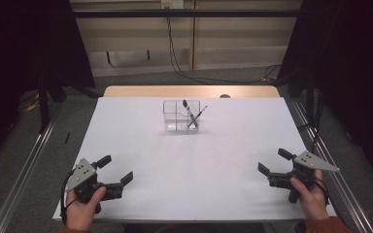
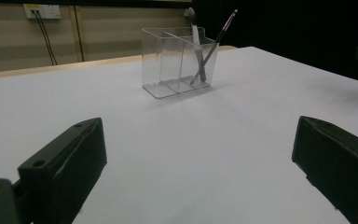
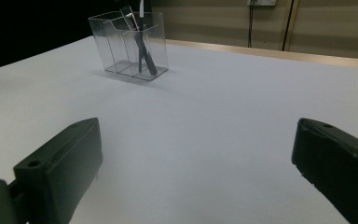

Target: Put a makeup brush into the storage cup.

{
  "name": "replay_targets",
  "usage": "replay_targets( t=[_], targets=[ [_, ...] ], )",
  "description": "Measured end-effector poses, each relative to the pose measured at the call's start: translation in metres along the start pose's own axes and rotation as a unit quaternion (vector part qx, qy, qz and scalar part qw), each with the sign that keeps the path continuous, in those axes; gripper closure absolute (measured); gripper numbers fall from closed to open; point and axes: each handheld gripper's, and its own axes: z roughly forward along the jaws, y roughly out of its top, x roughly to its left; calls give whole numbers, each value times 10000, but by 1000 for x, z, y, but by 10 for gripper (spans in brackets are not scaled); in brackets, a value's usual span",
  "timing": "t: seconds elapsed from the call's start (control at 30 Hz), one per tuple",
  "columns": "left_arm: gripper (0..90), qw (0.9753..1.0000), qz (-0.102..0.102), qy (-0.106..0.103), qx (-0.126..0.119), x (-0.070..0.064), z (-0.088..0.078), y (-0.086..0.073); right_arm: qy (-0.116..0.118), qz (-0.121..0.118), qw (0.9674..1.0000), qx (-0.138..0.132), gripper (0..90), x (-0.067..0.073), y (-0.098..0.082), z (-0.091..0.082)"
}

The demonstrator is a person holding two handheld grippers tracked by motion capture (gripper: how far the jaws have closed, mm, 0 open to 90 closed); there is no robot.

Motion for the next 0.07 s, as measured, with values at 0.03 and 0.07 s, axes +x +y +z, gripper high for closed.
replay_targets(
  t=[0.03, 0.07],
  targets=[
    [29, 10000, -12, 2, 6, 0, 0, 0, 10, -21, 10000, -13, 13, 0, 0, 0],
    [28, 10000, -4, 19, -2, 0, -1, 0, 34, -18, 10000, -24, 10, 0, 0, 1]
  ],
)
